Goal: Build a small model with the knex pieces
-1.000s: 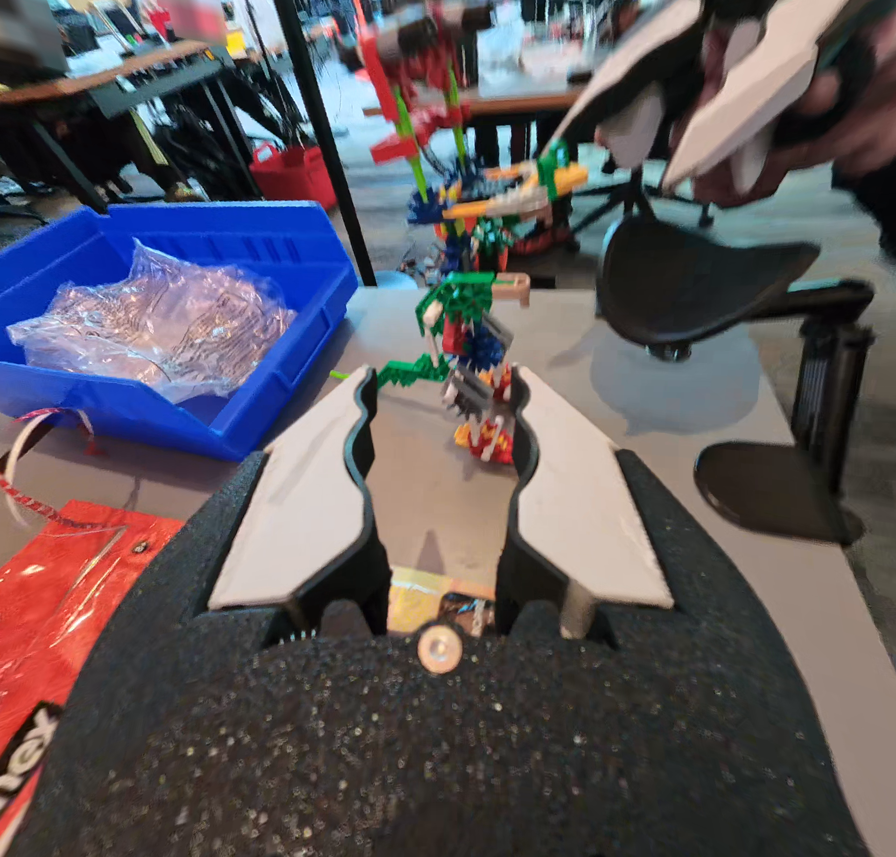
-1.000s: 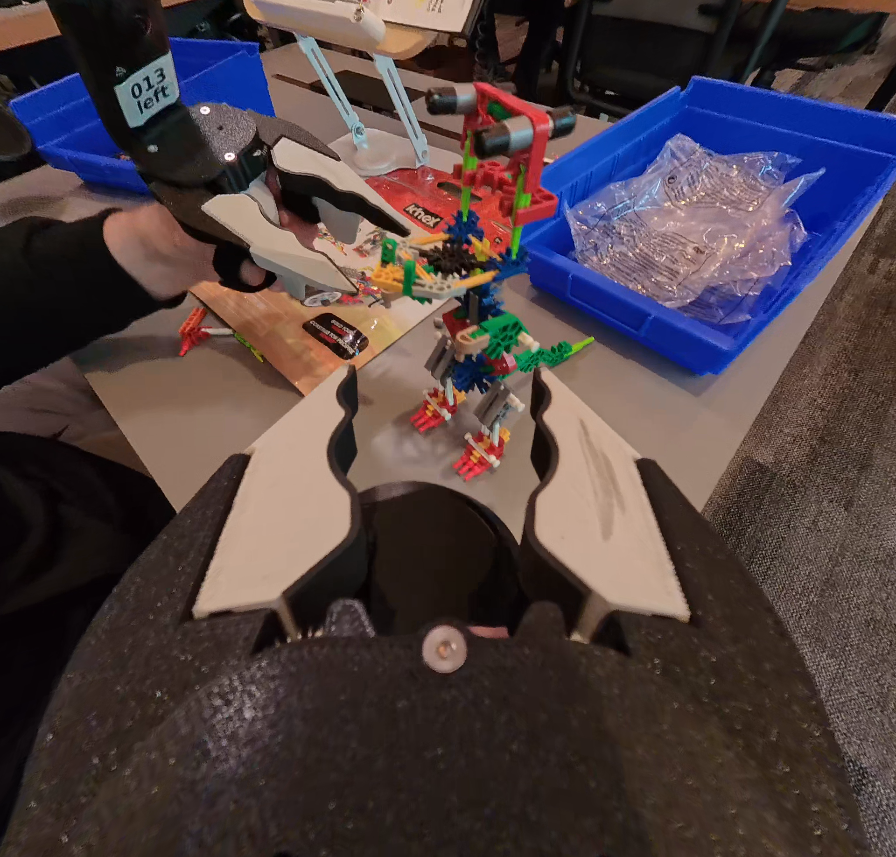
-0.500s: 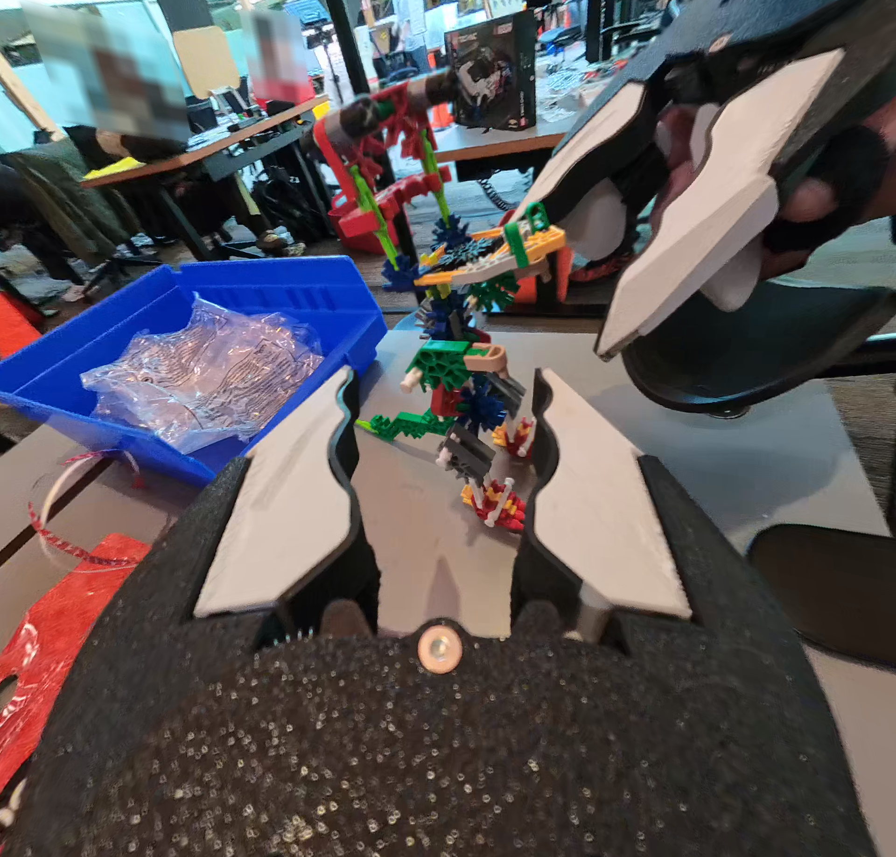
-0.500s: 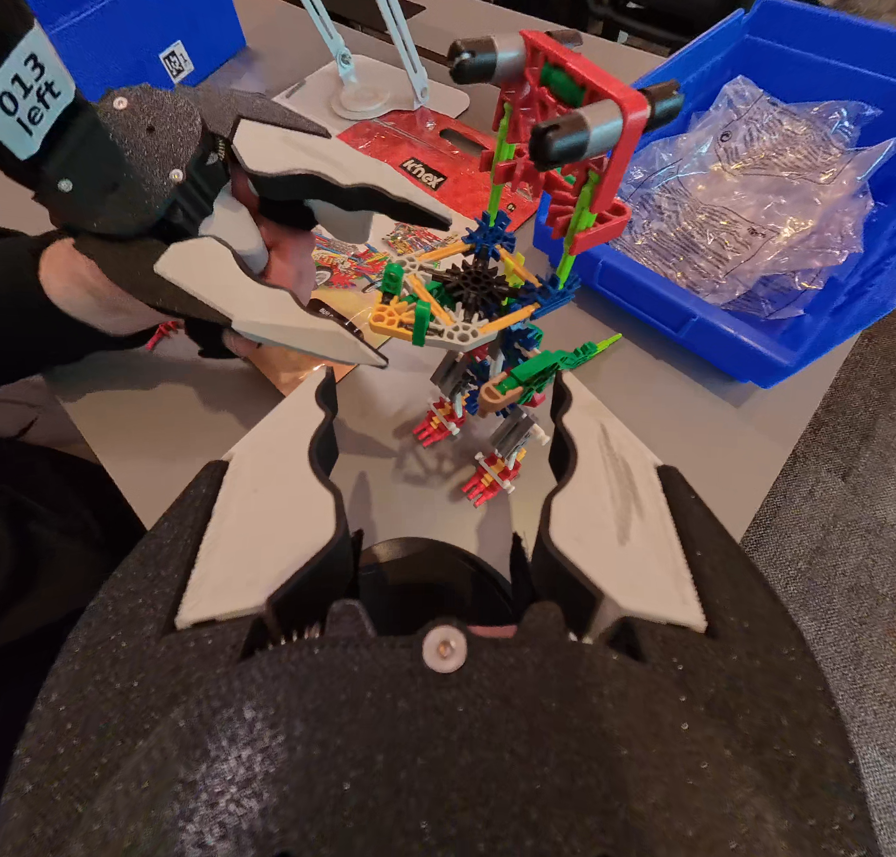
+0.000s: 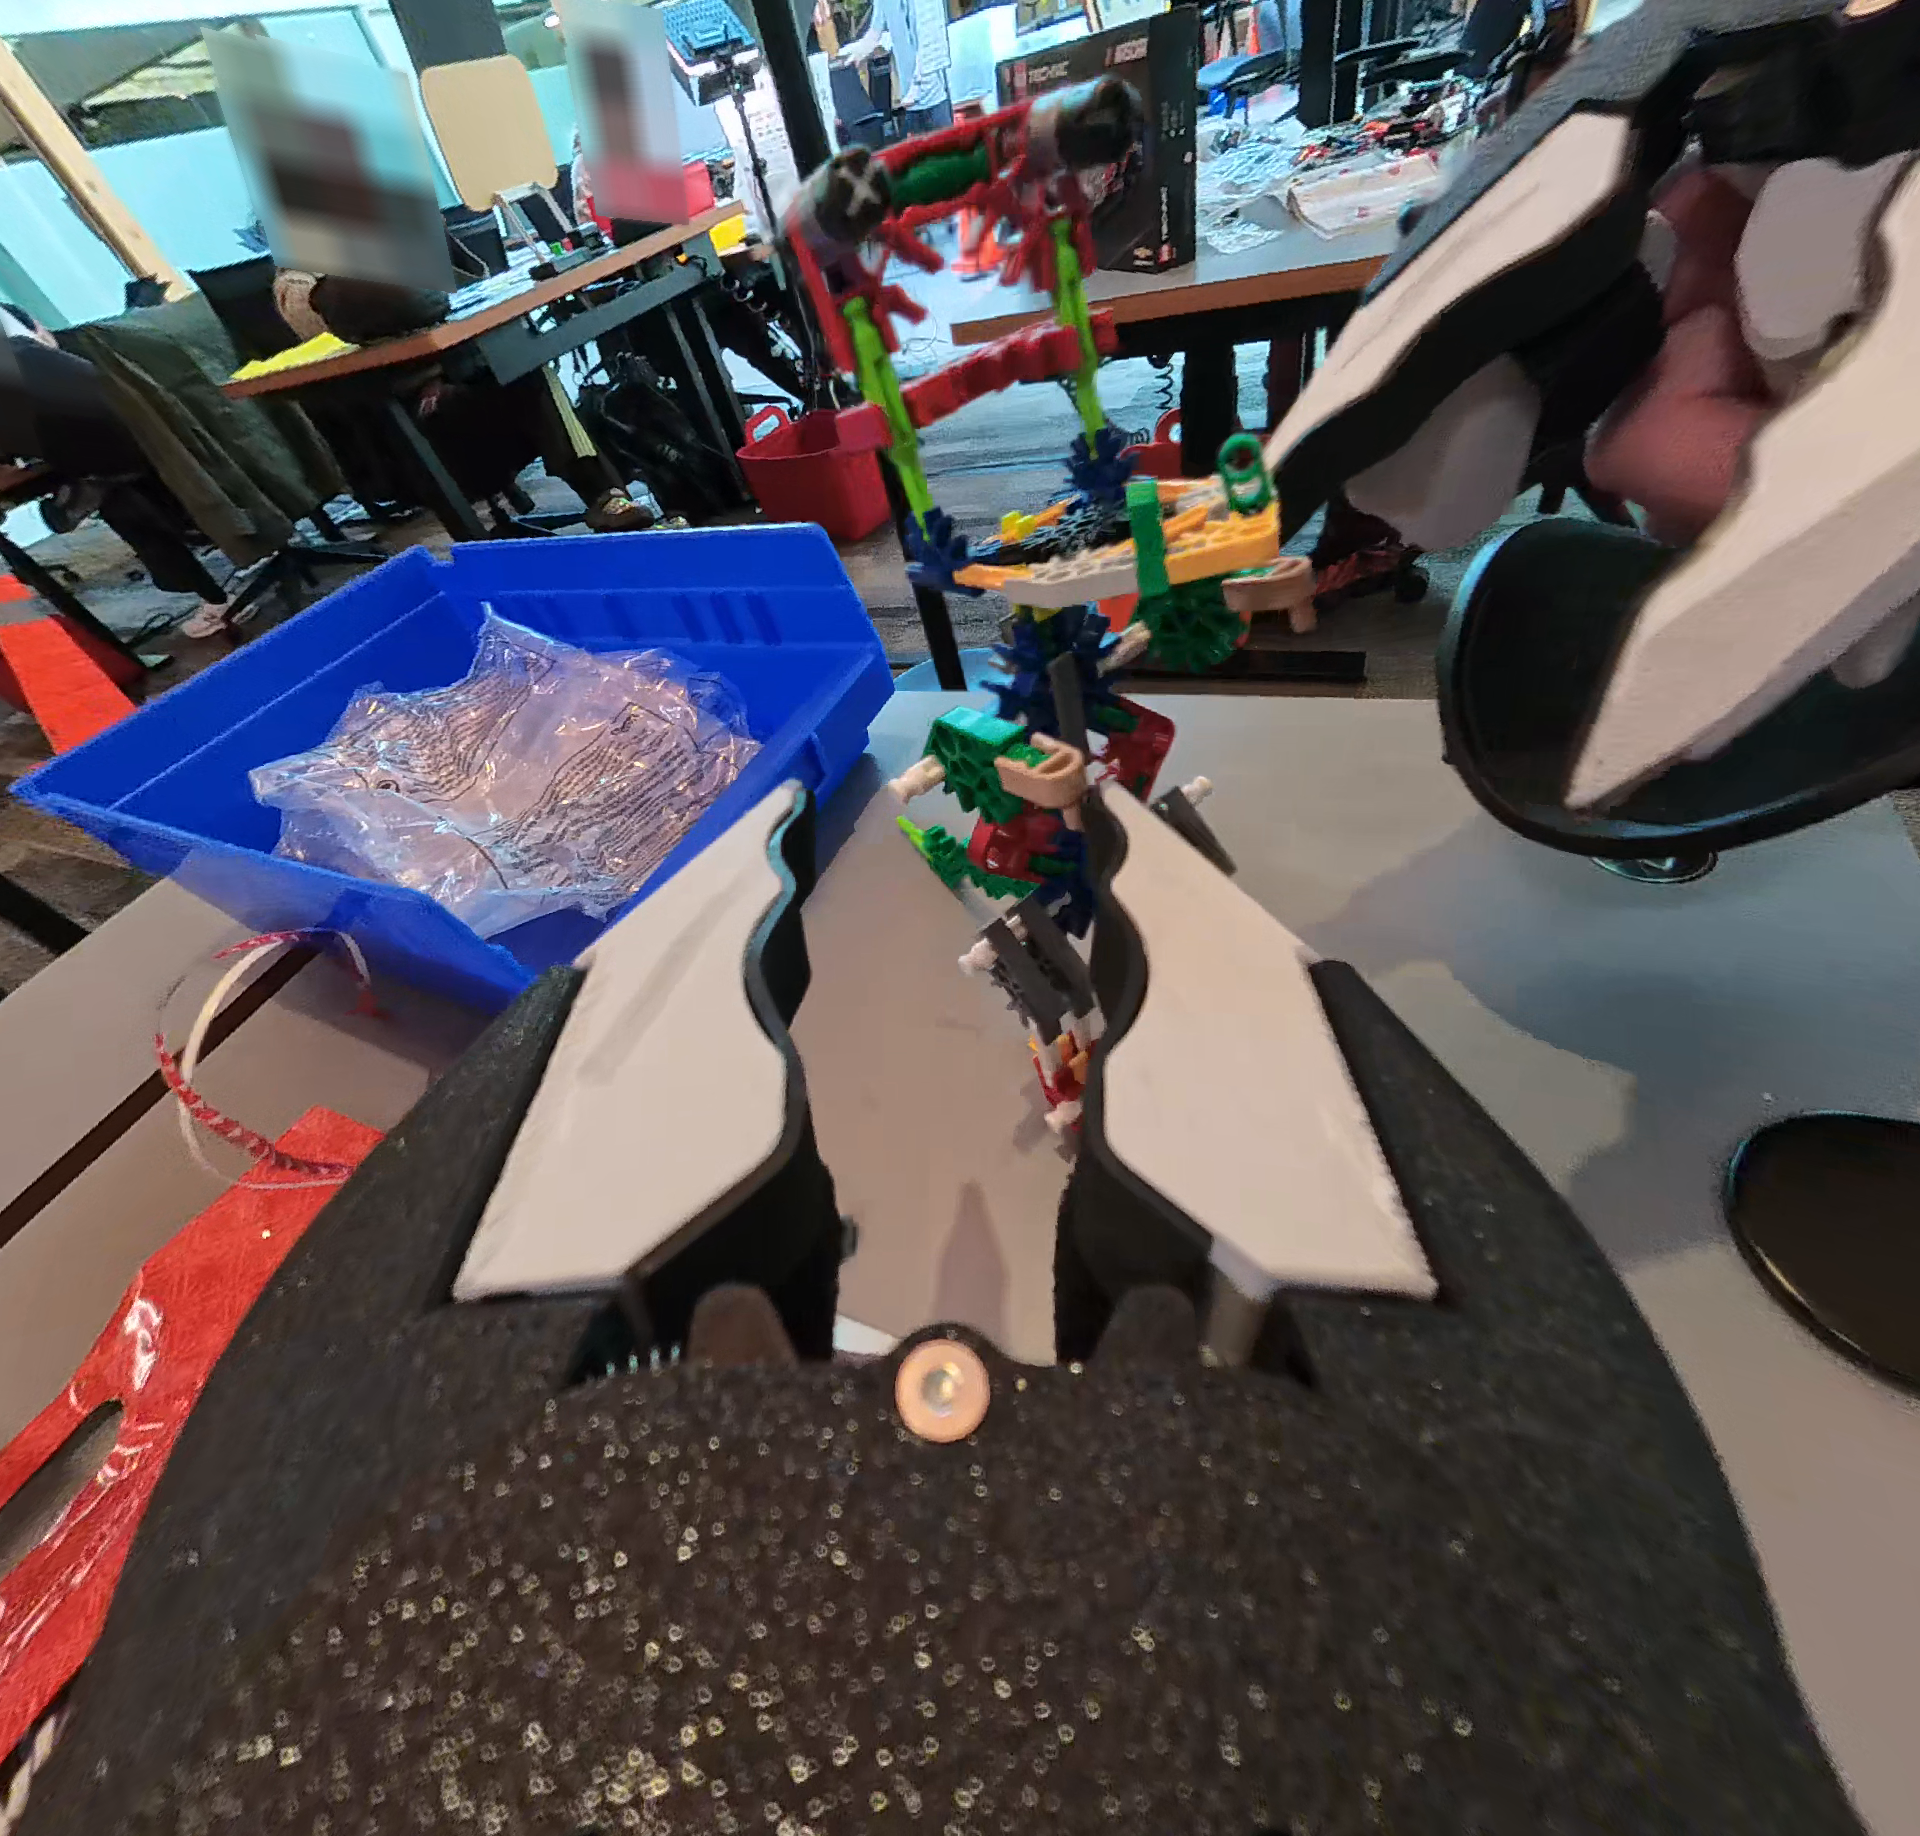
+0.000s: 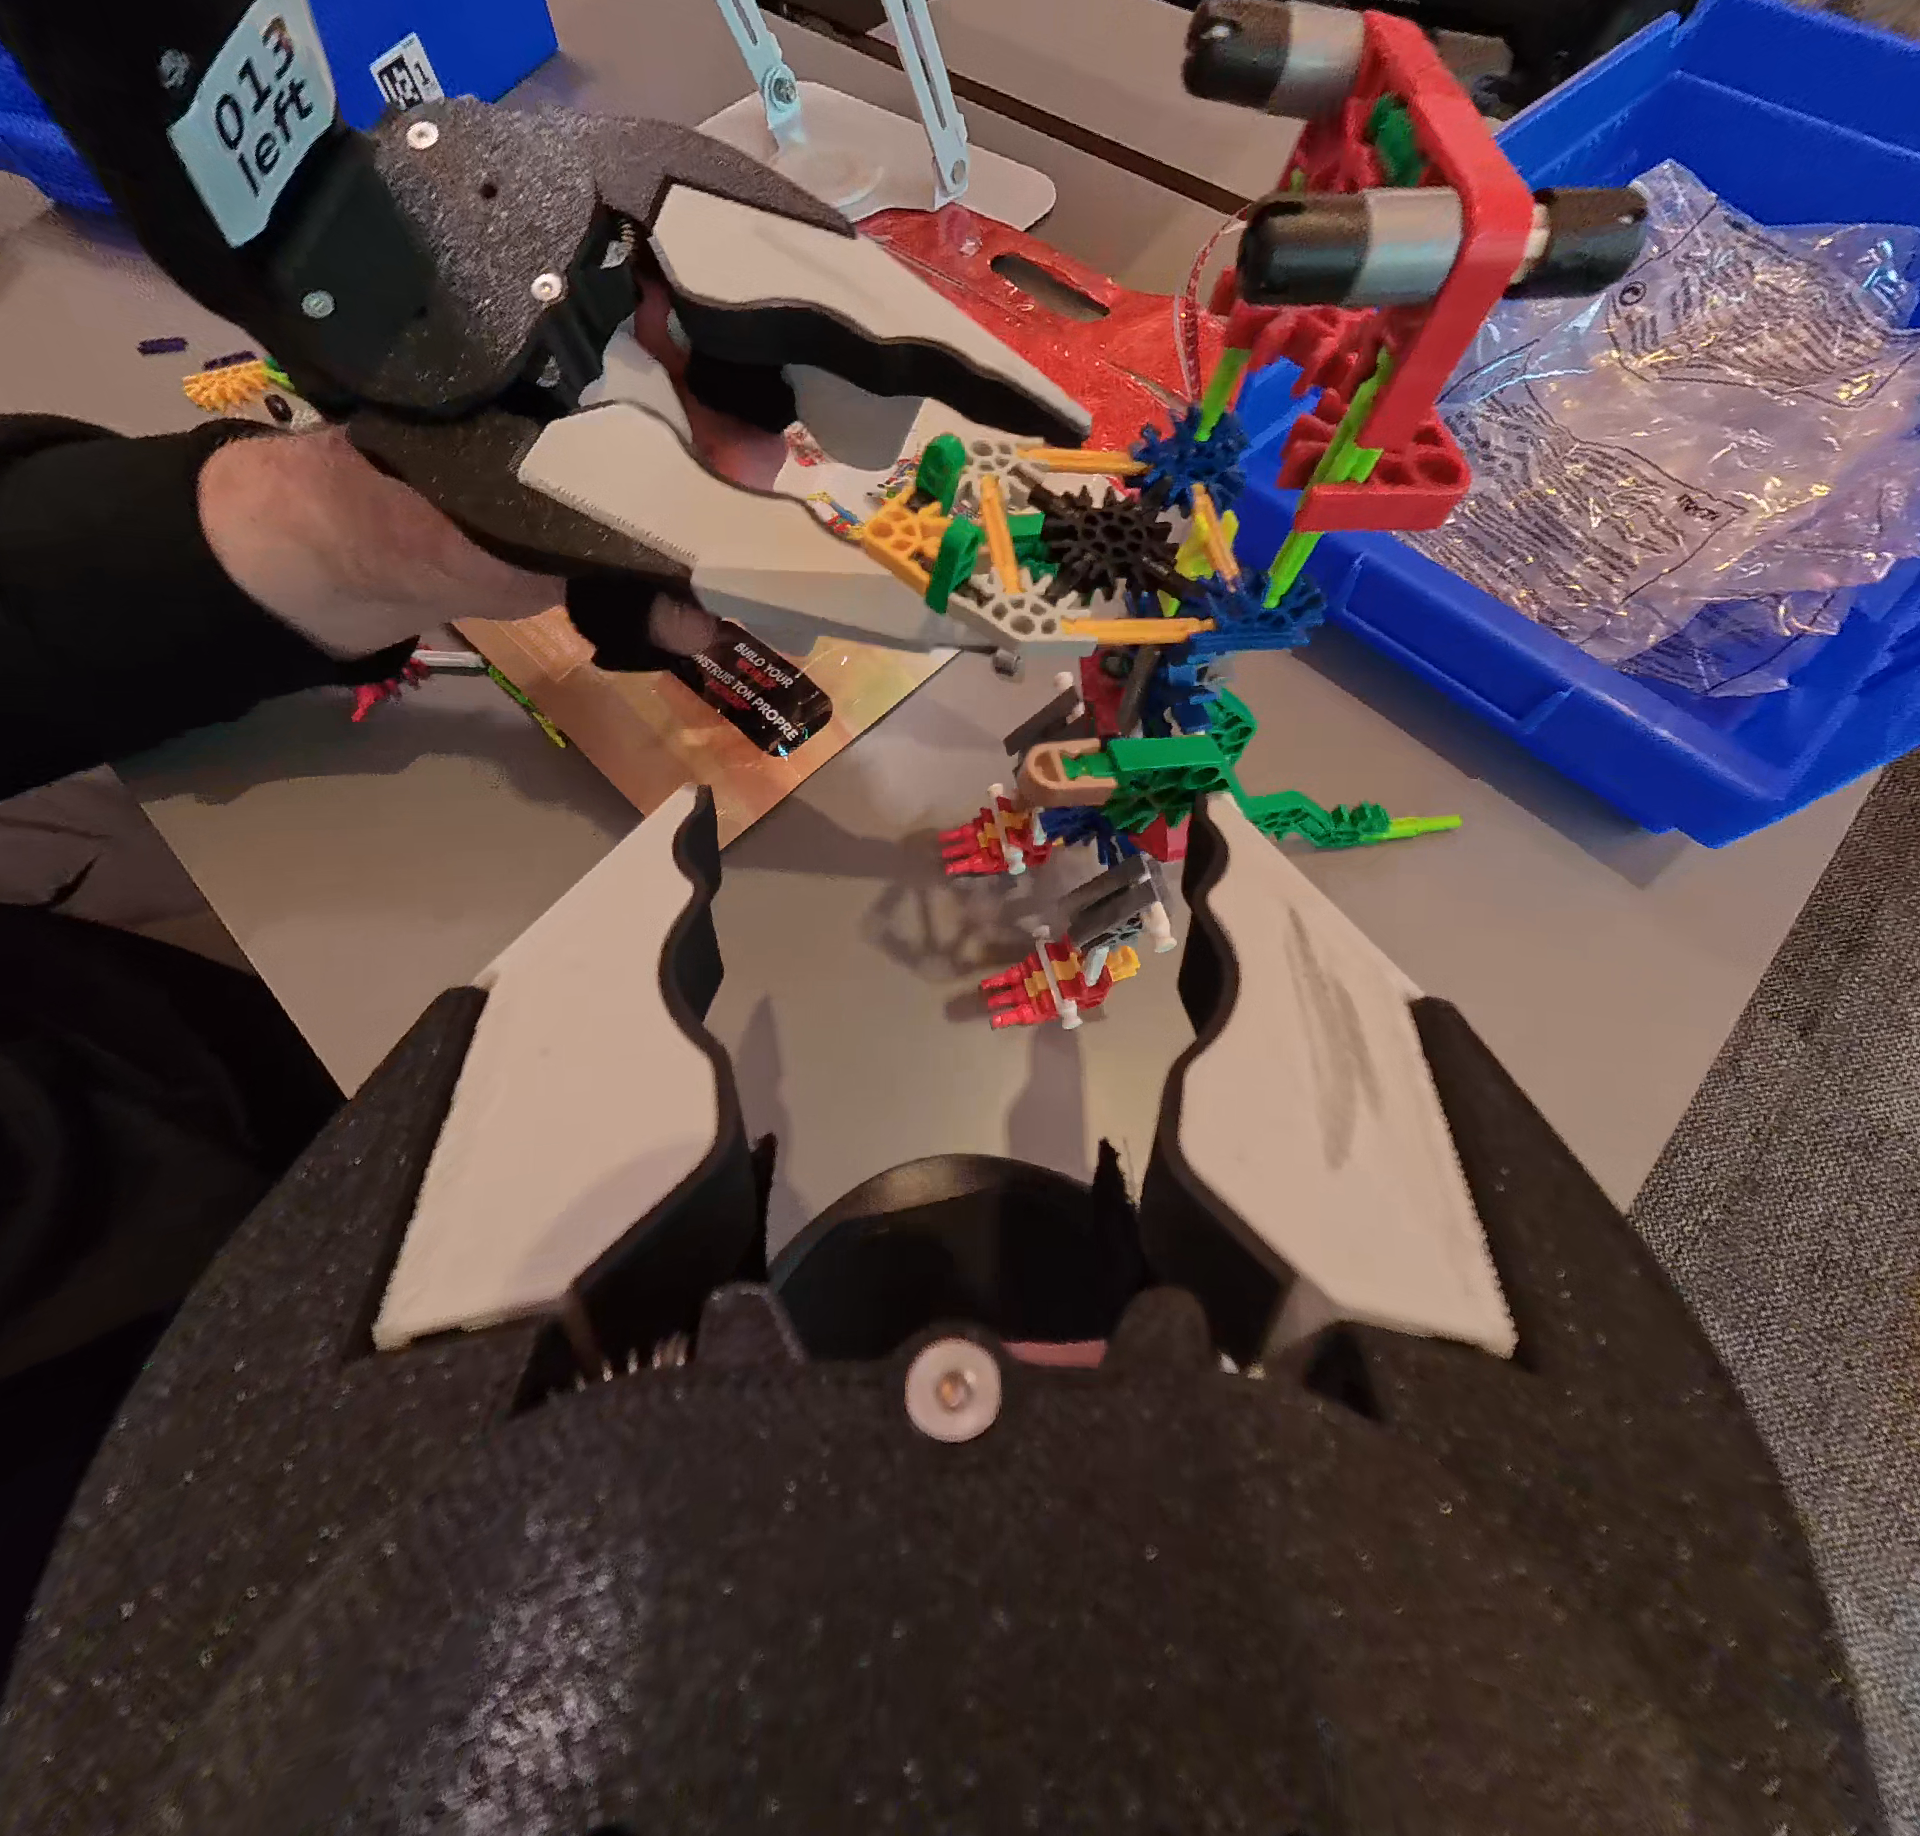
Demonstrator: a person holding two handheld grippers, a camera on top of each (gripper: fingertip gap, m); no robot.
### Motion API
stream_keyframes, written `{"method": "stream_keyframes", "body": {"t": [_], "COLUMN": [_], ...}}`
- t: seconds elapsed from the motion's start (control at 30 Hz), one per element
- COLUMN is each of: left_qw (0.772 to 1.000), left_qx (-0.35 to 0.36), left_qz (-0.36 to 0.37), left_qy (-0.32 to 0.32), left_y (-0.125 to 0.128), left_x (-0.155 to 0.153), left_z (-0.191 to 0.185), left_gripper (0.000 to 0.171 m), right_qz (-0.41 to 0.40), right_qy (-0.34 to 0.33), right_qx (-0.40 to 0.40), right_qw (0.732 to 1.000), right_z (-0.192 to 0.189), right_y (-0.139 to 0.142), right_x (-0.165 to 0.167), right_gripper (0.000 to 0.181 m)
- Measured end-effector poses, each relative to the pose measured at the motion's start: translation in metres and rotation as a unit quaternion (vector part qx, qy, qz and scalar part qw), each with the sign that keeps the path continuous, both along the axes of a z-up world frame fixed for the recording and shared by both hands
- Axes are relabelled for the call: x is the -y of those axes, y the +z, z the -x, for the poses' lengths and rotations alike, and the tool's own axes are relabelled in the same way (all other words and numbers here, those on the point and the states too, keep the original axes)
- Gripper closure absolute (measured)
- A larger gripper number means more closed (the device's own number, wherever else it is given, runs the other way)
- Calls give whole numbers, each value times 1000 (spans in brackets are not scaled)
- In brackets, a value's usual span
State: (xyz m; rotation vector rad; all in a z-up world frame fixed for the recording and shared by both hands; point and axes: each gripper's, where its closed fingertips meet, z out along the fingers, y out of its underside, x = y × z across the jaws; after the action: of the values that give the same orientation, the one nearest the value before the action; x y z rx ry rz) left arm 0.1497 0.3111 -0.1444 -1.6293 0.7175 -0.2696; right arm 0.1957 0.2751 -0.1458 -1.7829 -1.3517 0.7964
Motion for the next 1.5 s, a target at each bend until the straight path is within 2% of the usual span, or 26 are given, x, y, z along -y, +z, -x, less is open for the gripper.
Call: {"method": "stream_keyframes", "body": {"t": [0.07,0.4,0.53,0.8,1.03,1.3,1.4,1.5], "left_qw": [1000,1000,999,999,997,996,996,996], "left_qx": [7,11,21,22,12,-7,-4,-31], "left_qz": [-2,8,24,31,53,57,58,53], "left_qy": [-5,11,11,29,51,67,63,60], "left_y": [3,4,1,2,-2,-5,-5,-6], "left_x": [0,-10,-10,-13,-18,-6,6,21], "left_z": [4,27,31,39,47,62,68,77], "left_gripper": [127,131,129,130,128,125,125,123], "right_qz": [-4,-8,-8,-28,-35,-37,-43,-48], "right_qy": [3,40,41,-2,-9,4,6,15], "right_qx": [2,15,-6,-33,-45,-52,-50,-56], "right_qw": [1000,999,999,999,998,998,998,997], "right_z": [3,16,4,-39,-54,-53,-50,-44], "right_y": [0,-3,11,35,38,37,36,37], "right_x": [5,27,24,5,7,21,29,43], "right_gripper": [93,94,94,94,94,94,94,95]}}
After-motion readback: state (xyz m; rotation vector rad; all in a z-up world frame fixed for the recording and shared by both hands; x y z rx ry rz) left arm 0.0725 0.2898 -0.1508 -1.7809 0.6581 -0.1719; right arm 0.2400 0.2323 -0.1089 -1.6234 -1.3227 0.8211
